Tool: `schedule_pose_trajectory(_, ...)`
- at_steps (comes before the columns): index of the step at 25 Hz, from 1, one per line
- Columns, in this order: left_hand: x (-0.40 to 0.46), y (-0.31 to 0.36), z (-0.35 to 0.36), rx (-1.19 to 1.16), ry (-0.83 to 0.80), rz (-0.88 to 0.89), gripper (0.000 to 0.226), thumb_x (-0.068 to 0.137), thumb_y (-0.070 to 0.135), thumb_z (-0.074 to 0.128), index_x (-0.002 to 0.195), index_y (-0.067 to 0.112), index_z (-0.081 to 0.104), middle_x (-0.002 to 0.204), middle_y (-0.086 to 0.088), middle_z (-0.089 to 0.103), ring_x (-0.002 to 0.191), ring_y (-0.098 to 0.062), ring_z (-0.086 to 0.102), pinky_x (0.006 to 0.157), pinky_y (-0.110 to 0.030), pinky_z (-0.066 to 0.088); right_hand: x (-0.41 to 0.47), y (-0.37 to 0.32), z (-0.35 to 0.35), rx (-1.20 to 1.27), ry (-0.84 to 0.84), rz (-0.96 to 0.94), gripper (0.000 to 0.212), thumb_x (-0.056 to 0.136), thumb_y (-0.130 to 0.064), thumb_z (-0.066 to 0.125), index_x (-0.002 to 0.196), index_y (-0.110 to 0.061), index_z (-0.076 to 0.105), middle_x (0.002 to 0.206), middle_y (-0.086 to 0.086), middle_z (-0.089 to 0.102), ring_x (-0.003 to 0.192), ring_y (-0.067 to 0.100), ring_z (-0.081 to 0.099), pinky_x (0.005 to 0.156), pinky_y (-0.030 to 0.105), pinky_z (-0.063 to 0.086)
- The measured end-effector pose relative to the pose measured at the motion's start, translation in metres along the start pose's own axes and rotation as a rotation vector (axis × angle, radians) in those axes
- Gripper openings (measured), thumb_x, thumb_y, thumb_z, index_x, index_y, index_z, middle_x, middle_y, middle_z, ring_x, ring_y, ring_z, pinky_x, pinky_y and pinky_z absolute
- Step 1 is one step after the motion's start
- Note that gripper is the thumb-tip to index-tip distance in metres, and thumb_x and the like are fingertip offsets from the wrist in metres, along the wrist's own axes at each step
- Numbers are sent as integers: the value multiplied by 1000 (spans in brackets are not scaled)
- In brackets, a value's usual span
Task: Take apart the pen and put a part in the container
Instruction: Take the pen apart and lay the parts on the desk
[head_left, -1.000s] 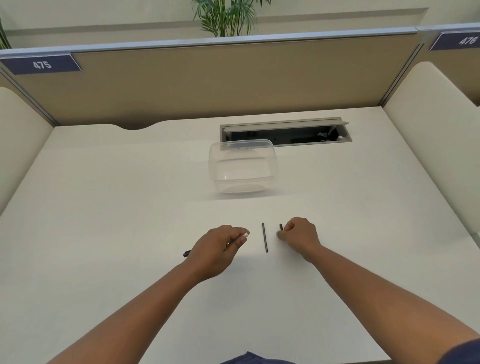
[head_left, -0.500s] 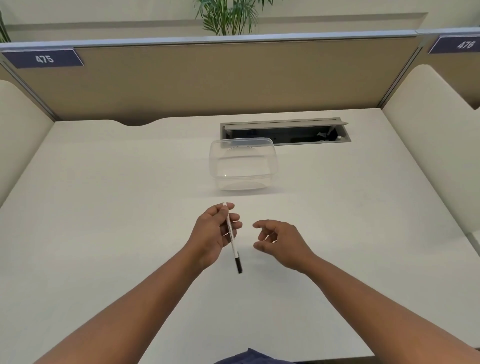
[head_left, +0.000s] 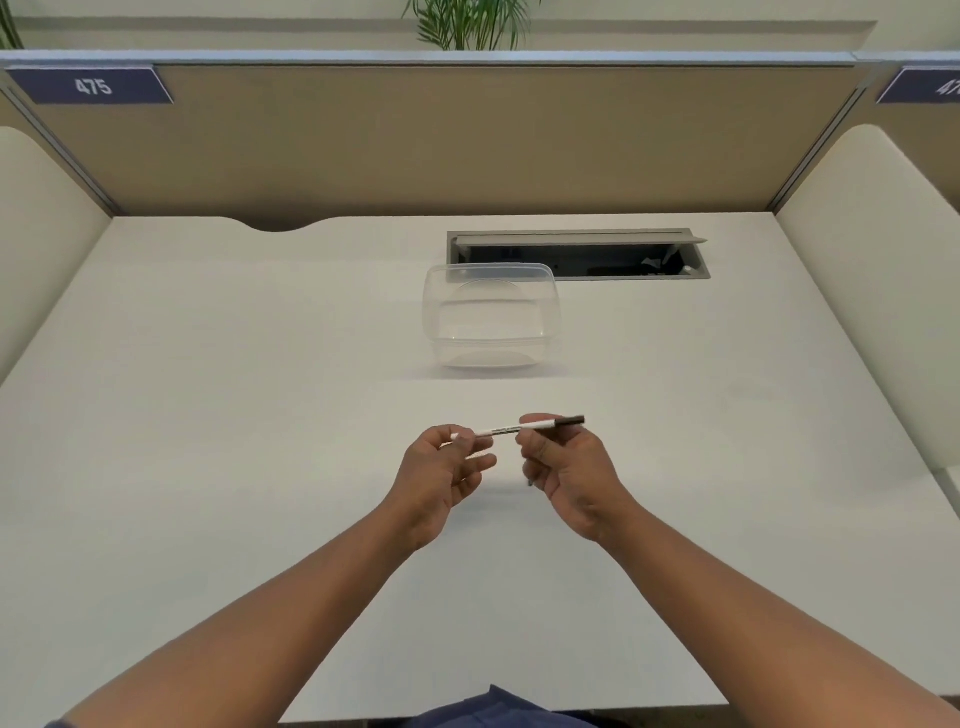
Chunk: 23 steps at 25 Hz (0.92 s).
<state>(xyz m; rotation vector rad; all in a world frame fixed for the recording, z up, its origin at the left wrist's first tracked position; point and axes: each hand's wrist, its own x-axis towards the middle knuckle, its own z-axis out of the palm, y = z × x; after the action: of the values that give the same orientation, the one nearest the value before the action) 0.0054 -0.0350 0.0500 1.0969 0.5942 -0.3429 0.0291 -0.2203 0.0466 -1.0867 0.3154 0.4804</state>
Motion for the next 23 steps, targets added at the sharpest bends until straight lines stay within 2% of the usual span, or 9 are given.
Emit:
schedule_pose_trajectory(4, 3, -2, -14, 446, -101, 172, 9, 92, 29, 71, 86, 26, 66, 90, 7, 70, 77, -9, 67, 69, -28, 48, 7, -4, 5, -180, -7, -58, 16, 87, -7, 78, 94, -22, 78, 83, -1, 67, 74, 14, 60, 69, 31, 46)
schedule_pose_trajectory(6, 8, 5, -19, 721, -114, 281, 9, 88, 33, 74, 90, 32, 64, 89, 17, 67, 77, -5, 63, 68, -27, 46, 10, -4, 8, -276, -7, -90, 15, 88, -10, 77, 96, -22, 76, 87, 3, 68, 79, 17, 62, 72, 32, 49)
schedule_pose_trajectory(8, 20, 12, -28, 1187, -83, 367, 39, 83, 41, 77, 117, 41, 59, 125, 16, 61, 114, -10, 58, 86, -33, 47, 14, -3, 10, -387, 27, -125, 14, 88, -12, 76, 95, -24, 74, 89, 4, 70, 82, 20, 62, 72, 35, 50)
schedule_pose_trajectory(9, 28, 15, -34, 1458, -86, 357, 67, 79, 47, 78, 137, 42, 46, 148, 11, 46, 135, -18, 44, 100, -40, 43, 16, -3, 10, -463, 47, -140, 13, 88, -15, 74, 94, -27, 73, 89, 2, 72, 81, 19, 62, 70, 37, 50)
schedule_pose_trajectory(11, 40, 25, -42, 1831, -136, 246, 114, 68, 58, 81, 156, 42, 11, 168, 3, 7, 153, -31, 5, 116, -55, 23, 21, -1, 11, -602, 74, -167, 9, 88, -22, 70, 90, -31, 72, 87, -3, 72, 78, 15, 61, 67, 37, 50)
schedule_pose_trajectory(13, 48, 32, -46, 1966, -195, 120, 137, 58, 58, 87, 155, 45, -9, 168, 2, -19, 152, -36, -19, 117, -65, 8, 25, 2, 11, -705, 72, -214, 6, 92, -27, 68, 90, -32, 70, 83, -10, 71, 73, 8, 60, 64, 26, 50)
schedule_pose_trajectory(16, 56, 33, -47, 2009, -217, -13, 147, 54, 49, 93, 154, 47, -14, 164, 3, -31, 149, -41, -24, 114, -70, 15, 30, 4, 12, -835, 76, -294, 8, 96, -24, 66, 98, -32, 64, 87, -11, 70, 72, -1, 62, 61, 10, 47)
schedule_pose_trajectory(19, 59, 29, -49, 2002, -232, -51, 148, 56, 42, 95, 152, 48, -19, 163, 5, -33, 149, -43, -23, 113, -70, 23, 34, 3, 13, -901, 92, -372, 10, 96, -20, 63, 100, -28, 59, 88, -8, 72, 76, 2, 66, 66, 8, 49)
schedule_pose_trajectory(23, 61, 27, -53, 1989, -228, -31, 149, 56, 42, 95, 151, 49, -20, 163, 6, -34, 149, -43, -24, 114, -71, 20, 37, 6, 16, -948, 51, -494, 4, 96, -33, 59, 97, -30, 58, 73, -10, 68, 65, 6, 63, 56, 15, 47)
